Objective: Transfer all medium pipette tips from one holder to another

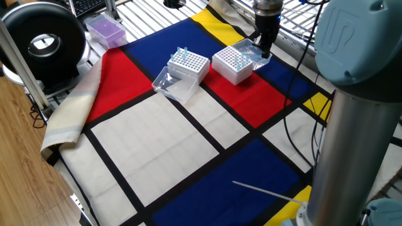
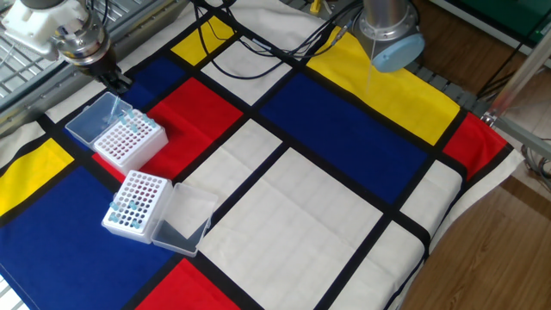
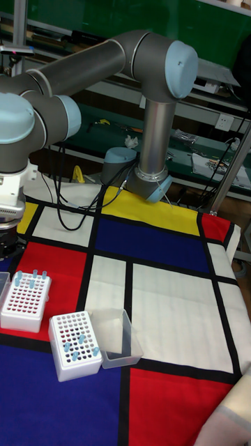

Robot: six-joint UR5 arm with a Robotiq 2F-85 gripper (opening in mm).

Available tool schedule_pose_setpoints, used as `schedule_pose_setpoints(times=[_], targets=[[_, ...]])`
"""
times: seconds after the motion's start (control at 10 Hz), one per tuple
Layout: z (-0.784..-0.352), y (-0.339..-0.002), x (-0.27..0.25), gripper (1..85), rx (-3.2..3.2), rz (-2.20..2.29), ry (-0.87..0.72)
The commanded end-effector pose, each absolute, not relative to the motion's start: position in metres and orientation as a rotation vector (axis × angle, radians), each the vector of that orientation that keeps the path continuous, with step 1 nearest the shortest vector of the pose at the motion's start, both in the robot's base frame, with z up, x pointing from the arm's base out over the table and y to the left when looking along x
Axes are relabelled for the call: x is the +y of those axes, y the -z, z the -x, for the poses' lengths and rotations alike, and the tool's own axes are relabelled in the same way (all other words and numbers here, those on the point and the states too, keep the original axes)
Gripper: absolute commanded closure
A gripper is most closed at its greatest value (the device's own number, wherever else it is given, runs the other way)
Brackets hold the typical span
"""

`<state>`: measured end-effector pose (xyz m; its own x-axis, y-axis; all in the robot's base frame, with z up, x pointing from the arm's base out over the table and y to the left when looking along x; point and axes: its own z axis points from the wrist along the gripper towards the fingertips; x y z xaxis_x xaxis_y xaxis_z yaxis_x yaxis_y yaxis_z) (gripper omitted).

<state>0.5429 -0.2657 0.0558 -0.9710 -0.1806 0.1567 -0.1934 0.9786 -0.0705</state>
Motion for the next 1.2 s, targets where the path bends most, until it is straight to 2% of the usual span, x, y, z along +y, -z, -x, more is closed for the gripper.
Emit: schedule_pose_setpoints(times=[0.0,0.7,1.1], targets=[[-0.546,-0.058,-0.259,84.3,-2.995,-0.274,-0.094],[-0.560,-0.059,-0.233,84.3,-3.015,-0.377,0.039],[-0.567,-0.058,-0.247,84.3,-3.038,-0.342,-0.046]])
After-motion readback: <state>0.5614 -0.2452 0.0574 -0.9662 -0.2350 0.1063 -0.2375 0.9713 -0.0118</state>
